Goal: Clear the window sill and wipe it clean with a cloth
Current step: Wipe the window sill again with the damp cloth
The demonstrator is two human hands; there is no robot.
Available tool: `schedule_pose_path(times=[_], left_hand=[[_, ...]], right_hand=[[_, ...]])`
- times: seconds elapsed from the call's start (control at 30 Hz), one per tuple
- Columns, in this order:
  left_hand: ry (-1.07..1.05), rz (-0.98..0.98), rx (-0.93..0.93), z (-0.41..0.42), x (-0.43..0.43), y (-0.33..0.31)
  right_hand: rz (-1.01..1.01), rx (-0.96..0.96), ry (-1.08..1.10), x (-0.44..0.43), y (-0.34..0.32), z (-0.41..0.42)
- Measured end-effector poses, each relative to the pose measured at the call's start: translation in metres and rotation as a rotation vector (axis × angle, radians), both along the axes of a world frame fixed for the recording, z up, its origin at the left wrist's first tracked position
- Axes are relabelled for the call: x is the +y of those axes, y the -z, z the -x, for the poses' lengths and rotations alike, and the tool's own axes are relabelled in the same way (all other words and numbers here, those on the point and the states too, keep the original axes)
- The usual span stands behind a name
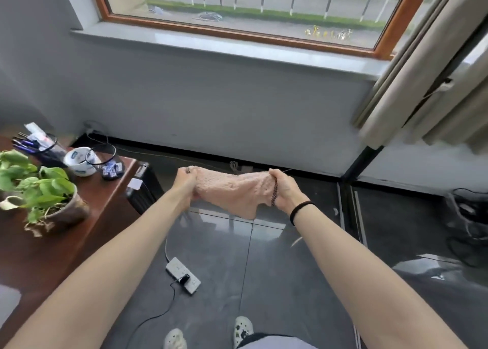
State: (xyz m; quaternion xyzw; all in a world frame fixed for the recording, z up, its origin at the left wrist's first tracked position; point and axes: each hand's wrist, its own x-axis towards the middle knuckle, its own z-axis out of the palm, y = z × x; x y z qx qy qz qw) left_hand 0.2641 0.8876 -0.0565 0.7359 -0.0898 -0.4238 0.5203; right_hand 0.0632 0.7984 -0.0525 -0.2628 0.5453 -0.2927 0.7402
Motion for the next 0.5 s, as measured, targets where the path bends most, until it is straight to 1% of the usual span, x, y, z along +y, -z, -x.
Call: schedule_pose_path(times=[0.03, 0.1, 0.13, 0.17, 0.23, 0.27, 0.3, 0.37, 0.4, 0.47, 0.5], left_hand=[[0.054, -0.012, 0.021, 0.009, -0.011, 0.0], [0.14, -0.005, 0.136, 0.015, -0.021, -0.002], [0.211, -0.007, 0.18, 0.019, -0.029, -0.002], [0.325, -0.022, 0.176, 0.021, -0.035, -0.001], [0.68, -0.091, 0.039, 0.025, -0.046, -0.001], [0.823, -0.118, -0.053, 0.027, -0.052, -0.003], [0.905, -0.118, -0.146, 0.029, -0.058, -0.005], [0.937, -0.056, -0.309, 0.03, -0.072, -0.011], [0.927, -0.023, -0.358, 0.032, -0.082, -0.014], [0.884, 0.029, -0.378, 0.031, -0.101, -0.019], [0.86, 0.047, -0.349, 0.03, -0.108, -0.018]], right_hand=[[-0.01, -0.019, 0.033, -0.009, 0.001, 0.013], [-0.035, -0.049, 0.076, -0.017, 0.003, 0.024], [-0.032, -0.051, 0.095, -0.022, 0.004, 0.032], [-0.018, -0.036, 0.114, -0.026, 0.004, 0.038], [0.025, 0.013, 0.16, -0.035, 0.002, 0.05], [0.038, 0.021, 0.2, -0.041, 0.001, 0.056], [0.031, 0.015, 0.235, -0.046, -0.001, 0.061], [-0.001, 0.012, 0.257, -0.056, 0.0, 0.071], [-0.01, 0.022, 0.247, -0.063, 0.003, 0.075], [-0.015, 0.068, 0.181, -0.076, 0.011, 0.079], [-0.006, 0.109, 0.151, -0.08, 0.013, 0.079]])
